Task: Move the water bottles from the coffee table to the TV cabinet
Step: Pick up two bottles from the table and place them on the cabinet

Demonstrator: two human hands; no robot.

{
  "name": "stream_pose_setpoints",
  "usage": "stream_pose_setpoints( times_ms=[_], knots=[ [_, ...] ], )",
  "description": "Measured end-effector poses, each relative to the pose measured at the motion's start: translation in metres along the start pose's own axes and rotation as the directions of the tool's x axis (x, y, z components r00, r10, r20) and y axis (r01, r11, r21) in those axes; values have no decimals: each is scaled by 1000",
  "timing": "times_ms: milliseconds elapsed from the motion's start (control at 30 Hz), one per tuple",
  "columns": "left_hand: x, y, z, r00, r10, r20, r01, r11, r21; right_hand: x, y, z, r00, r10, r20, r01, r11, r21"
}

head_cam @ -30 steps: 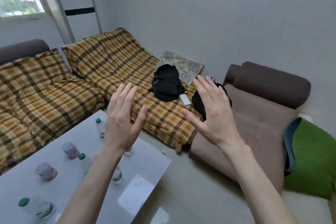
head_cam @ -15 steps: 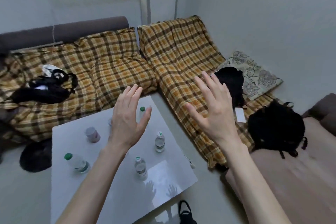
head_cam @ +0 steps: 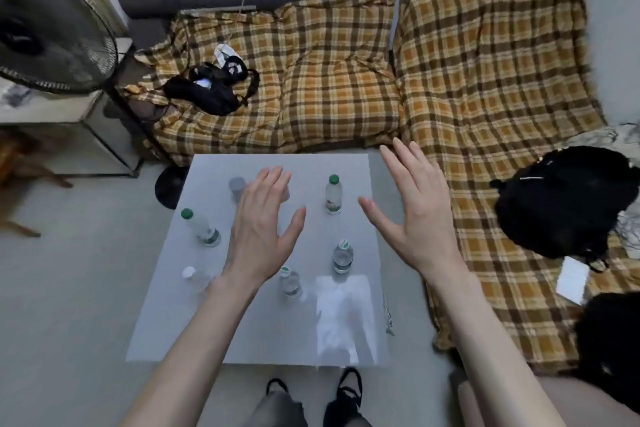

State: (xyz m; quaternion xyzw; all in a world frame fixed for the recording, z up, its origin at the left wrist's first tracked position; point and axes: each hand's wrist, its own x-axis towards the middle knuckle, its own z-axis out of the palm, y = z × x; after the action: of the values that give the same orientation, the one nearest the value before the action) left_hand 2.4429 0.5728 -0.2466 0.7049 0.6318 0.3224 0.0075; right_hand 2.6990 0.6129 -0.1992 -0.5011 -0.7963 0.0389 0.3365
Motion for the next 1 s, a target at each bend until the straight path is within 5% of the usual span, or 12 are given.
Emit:
stream_pose_setpoints(
  times_ms=[267,533,800,1000],
  knots=[
    [-38,-24,58,976,-189,111,188,982,14,-15,46,53,987,12,159,-15,1000,18],
    [-74,-72,121,876,-407,259,406,912,57,-36,73,138,912,40,409,-45,999,4],
    [-106,-108,173,677,-549,490,539,824,178,-52,96,228,710,207,673,-159,978,-134],
    [-116,-126,184,607,-551,572,555,809,191,-52,105,263,545,331,771,-259,940,-221]
  ],
)
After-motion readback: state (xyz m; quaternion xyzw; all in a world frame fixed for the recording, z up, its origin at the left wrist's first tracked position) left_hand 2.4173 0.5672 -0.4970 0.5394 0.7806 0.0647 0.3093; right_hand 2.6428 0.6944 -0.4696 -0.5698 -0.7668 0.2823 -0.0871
